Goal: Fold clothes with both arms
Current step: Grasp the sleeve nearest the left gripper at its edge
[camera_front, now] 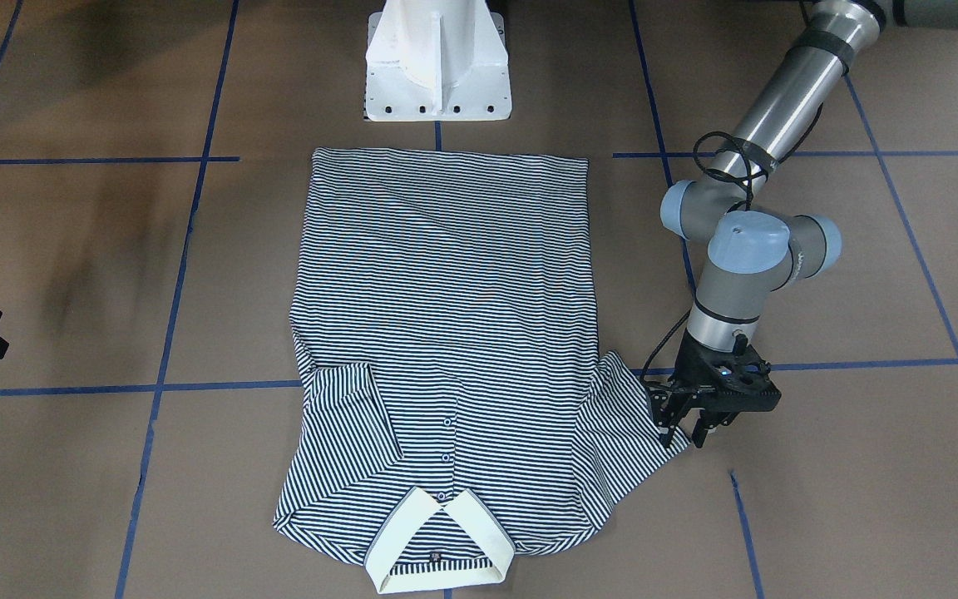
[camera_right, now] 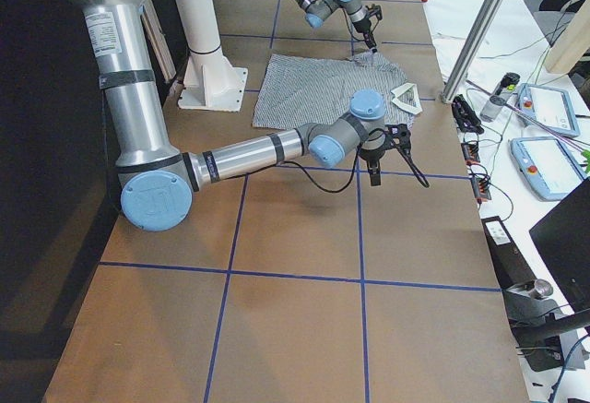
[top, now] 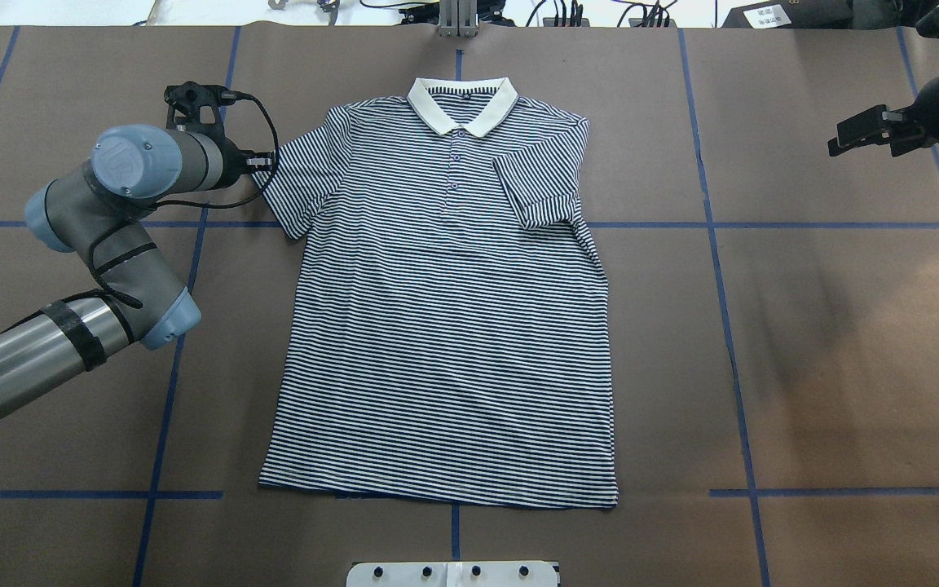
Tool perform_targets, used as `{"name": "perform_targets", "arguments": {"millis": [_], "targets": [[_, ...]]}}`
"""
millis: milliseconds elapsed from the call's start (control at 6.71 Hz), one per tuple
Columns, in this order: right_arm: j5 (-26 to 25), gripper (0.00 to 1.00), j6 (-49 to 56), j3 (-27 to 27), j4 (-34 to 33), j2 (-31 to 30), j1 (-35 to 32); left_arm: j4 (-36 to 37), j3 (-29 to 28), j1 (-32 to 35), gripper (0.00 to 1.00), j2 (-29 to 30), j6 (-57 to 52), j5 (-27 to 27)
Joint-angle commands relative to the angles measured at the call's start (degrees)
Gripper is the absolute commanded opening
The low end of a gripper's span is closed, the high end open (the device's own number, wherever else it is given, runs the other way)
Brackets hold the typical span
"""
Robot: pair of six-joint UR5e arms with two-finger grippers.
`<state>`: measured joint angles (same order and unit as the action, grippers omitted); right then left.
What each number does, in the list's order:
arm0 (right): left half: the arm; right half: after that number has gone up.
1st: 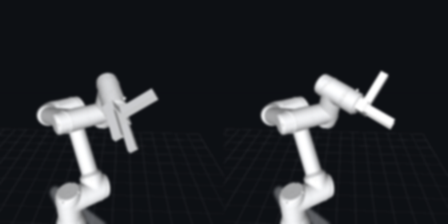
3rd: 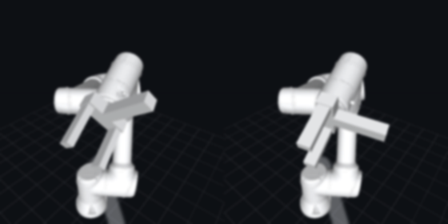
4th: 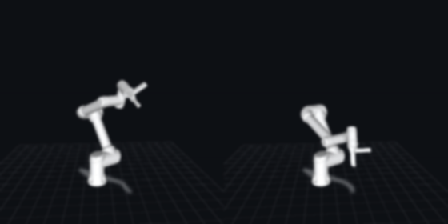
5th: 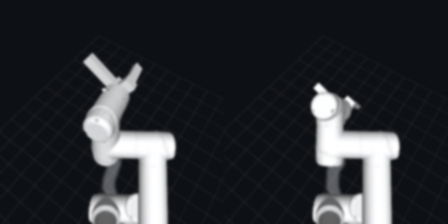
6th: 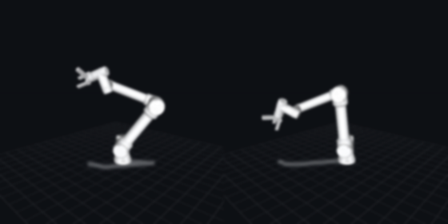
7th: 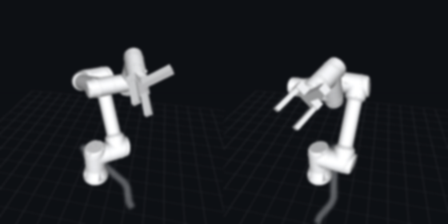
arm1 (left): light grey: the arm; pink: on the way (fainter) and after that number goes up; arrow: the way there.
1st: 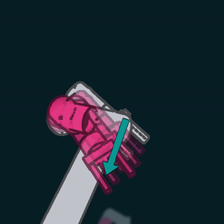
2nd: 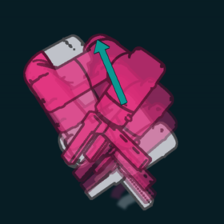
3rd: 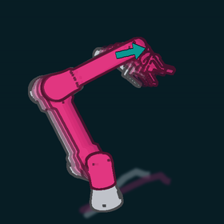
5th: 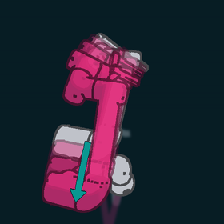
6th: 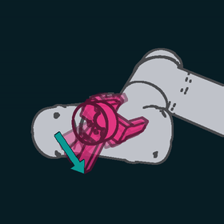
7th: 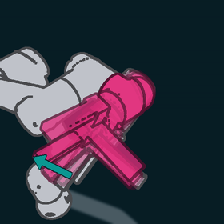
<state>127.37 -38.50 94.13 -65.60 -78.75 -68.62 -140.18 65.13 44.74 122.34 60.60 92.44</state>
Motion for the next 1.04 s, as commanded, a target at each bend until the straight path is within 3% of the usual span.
{"name": "perform_targets", "arguments": {"millis": [0, 298, 596, 894], "targets": [[-0.1, 1.0, 0.0, -0.09, 0.04, 0.09, 0.06, -0.09, 0.26, -0.18, 0.0, 0.0, -0.04, 0.02], [-0.1, 1.0, 0.0, 0.17, 0.04, 0.09, -0.02, 0.09, 0.78, -0.18, 0.0, 0.0, -0.22, 0.02], [-0.1, 1.0, -0.09, 0.35, 0.04, 0.18, 0.07, 2.27, 4.81, -0.18, 0.0, 0.52, -0.13, 0.02], [-0.1, 1.0, -0.18, 0.17, -0.05, 0.18, 0.07, 17.92, 8.15, -0.87, 0.0, 7.52, 1.71, -0.07]]}}
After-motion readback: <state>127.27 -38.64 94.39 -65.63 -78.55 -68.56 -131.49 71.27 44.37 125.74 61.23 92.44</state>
